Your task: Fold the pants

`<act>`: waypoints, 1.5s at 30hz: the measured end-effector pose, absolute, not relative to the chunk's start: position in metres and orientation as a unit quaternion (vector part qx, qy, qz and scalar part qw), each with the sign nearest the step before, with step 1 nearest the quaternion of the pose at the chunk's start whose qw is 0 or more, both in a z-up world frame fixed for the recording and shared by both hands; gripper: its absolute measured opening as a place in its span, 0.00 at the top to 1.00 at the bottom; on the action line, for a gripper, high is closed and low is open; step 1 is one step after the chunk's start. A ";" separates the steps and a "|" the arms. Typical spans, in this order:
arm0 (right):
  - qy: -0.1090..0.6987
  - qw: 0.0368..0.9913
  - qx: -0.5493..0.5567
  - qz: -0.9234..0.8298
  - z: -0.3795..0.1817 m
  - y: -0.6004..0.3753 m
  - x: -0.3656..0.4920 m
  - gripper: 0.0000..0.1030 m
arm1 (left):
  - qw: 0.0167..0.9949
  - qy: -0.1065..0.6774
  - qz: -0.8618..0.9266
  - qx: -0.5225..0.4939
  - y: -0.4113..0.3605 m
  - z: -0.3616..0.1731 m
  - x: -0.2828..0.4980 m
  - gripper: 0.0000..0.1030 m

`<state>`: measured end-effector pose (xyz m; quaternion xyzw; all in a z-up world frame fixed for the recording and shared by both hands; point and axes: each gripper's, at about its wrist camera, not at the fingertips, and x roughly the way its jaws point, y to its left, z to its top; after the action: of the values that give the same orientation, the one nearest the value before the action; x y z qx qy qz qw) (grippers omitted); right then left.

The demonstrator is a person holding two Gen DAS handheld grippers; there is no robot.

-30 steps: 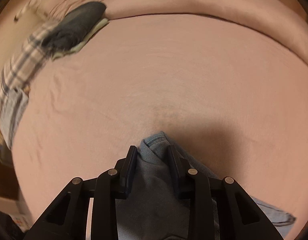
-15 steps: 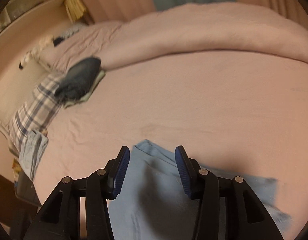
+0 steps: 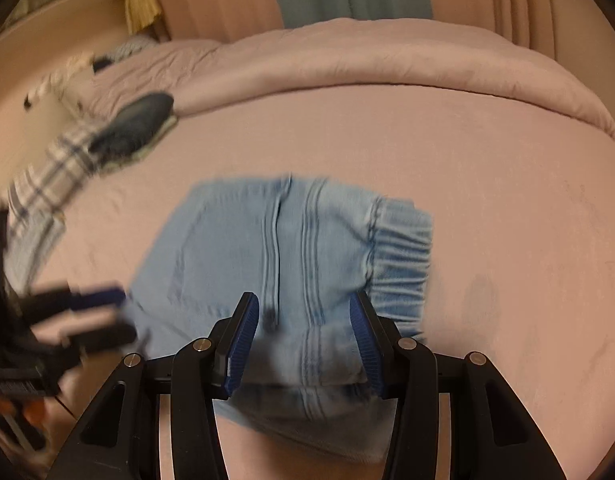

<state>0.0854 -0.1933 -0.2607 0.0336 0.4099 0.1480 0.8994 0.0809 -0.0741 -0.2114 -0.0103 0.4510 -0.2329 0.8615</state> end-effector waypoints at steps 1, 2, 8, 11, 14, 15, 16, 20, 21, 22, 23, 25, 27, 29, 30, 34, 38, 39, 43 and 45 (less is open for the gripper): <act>0.405 0.902 0.025 0.144 -0.263 -0.190 0.084 0.53 | 0.860 0.455 -0.232 0.000 -0.080 -0.216 0.084 0.44; 0.401 0.905 0.019 0.140 -0.264 -0.188 0.084 0.53 | 0.859 0.458 -0.230 0.006 -0.083 -0.221 0.087 0.44; 0.401 0.904 0.036 0.147 -0.263 -0.195 0.086 0.53 | 0.853 0.464 -0.238 0.031 -0.091 -0.234 0.101 0.40; 0.382 0.902 0.105 0.170 -0.250 -0.214 0.077 0.53 | 0.853 0.462 -0.242 0.007 -0.079 -0.224 0.108 0.41; 0.353 0.910 0.140 0.167 -0.237 -0.232 0.077 0.48 | 0.865 0.447 -0.228 -0.003 -0.071 -0.216 0.115 0.40; 0.348 0.912 0.147 0.158 -0.233 -0.238 0.081 0.48 | 0.866 0.447 -0.223 -0.005 -0.069 -0.214 0.120 0.40; 0.347 0.913 0.150 0.154 -0.232 -0.240 0.084 0.48 | 0.867 0.448 -0.219 -0.008 -0.067 -0.213 0.123 0.40; 0.336 0.917 0.160 0.140 -0.224 -0.245 0.106 0.48 | 0.868 0.448 -0.215 0.002 -0.075 -0.213 0.140 0.40; 0.333 0.918 0.165 0.140 -0.223 -0.245 0.112 0.48 | 0.868 0.446 -0.216 0.007 -0.079 -0.213 0.145 0.40; 0.333 0.917 0.170 0.140 -0.222 -0.244 0.118 0.48 | 0.868 0.446 -0.218 0.011 -0.082 -0.212 0.148 0.40; 0.333 0.917 0.172 0.137 -0.221 -0.241 0.118 0.48 | 0.869 0.443 -0.219 0.014 -0.087 -0.210 0.154 0.40; 0.335 0.918 0.167 0.128 -0.224 -0.237 0.117 0.48 | 0.869 0.438 -0.228 0.014 -0.094 -0.206 0.161 0.40; 0.331 0.922 0.158 0.123 -0.226 -0.229 0.107 0.48 | 0.871 0.430 -0.236 0.020 -0.105 -0.203 0.174 0.40; 0.331 0.923 0.154 0.118 -0.232 -0.225 0.095 0.48 | 0.869 0.434 -0.235 0.026 -0.114 -0.208 0.187 0.40; 0.333 0.923 0.151 0.117 -0.236 -0.223 0.091 0.48 | 0.866 0.441 -0.235 0.028 -0.118 -0.213 0.193 0.40; 0.356 0.922 0.113 0.097 -0.262 -0.215 0.084 0.48 | 0.844 0.483 -0.232 0.032 -0.129 -0.236 0.212 0.31; 0.346 0.917 0.155 0.122 -0.256 -0.233 0.079 0.48 | 0.841 0.483 -0.241 0.015 -0.118 -0.224 0.214 0.30; 0.341 0.912 0.182 0.133 -0.254 -0.242 0.078 0.47 | 0.842 0.482 -0.240 0.008 -0.112 -0.219 0.215 0.30; 0.333 0.888 0.282 0.147 -0.253 -0.286 0.067 0.33 | 0.845 0.477 -0.235 -0.057 -0.066 -0.202 0.199 0.26; 0.337 0.873 0.320 0.151 -0.259 -0.308 0.062 0.31 | 0.838 0.482 -0.232 -0.106 -0.038 -0.202 0.195 0.20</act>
<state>0.0619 -0.3081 -0.2591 0.3201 0.3370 0.1506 0.8725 0.1948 -0.0376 -0.2015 -0.1056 0.4824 -0.2316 0.8381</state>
